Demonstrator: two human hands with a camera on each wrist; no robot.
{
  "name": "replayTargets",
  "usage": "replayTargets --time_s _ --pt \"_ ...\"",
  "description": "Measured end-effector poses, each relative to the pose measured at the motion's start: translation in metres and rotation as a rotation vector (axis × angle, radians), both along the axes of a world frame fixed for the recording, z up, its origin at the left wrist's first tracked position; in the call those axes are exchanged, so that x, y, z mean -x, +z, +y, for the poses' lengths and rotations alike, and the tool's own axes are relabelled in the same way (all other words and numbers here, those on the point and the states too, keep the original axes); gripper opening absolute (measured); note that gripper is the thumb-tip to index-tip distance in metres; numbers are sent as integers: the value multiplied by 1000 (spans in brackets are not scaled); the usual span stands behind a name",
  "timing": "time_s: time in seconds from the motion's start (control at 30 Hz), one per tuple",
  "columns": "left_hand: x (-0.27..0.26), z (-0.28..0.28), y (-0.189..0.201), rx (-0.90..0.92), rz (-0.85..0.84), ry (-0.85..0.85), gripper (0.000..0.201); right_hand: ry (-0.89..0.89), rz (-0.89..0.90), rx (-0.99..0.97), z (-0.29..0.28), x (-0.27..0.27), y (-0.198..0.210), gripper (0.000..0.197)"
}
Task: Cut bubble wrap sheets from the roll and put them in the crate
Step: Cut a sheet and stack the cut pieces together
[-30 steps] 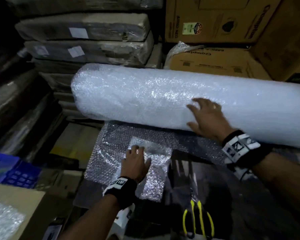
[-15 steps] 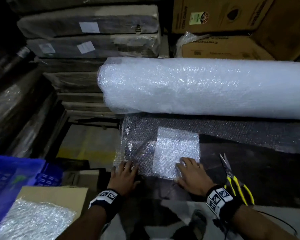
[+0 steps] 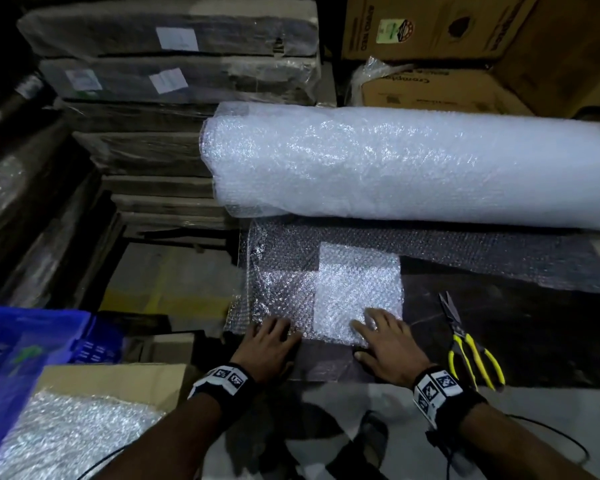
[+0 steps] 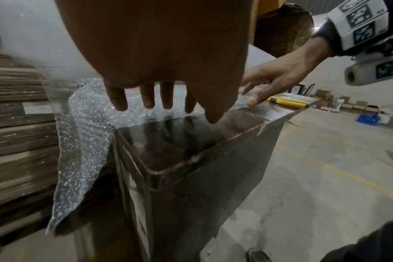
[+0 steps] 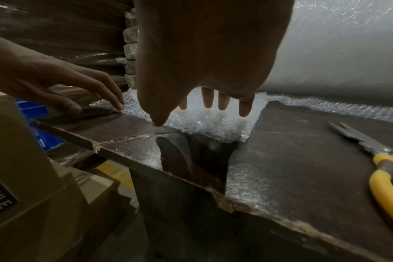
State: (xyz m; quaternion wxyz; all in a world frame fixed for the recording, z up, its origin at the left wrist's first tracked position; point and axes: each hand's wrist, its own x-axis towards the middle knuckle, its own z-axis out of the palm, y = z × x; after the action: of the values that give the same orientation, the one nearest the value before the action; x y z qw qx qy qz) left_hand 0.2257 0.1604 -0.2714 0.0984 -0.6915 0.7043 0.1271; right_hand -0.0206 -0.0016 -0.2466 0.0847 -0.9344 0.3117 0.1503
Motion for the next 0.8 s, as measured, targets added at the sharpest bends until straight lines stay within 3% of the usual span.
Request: replayTargets --time_s 0.13,0.3,0.43,0.57,0.8 --pt "-1 -9 4 64 -17 10 58 -34 -65 16 -1 -4 -1 52" --pt "10 -36 14 128 61 48 46 -369 -272 49 -19 4 4 36" --pt "19 -71 27 118 221 330 49 -282 -208 33 -25 14 1 39" --pt "32 -107 33 32 268 457 51 -239 -93 -27 -23 19 -4 46" --pt "38 -136 19 -2 405 696 53 -228 -117 -100 -30 22 -5 46"
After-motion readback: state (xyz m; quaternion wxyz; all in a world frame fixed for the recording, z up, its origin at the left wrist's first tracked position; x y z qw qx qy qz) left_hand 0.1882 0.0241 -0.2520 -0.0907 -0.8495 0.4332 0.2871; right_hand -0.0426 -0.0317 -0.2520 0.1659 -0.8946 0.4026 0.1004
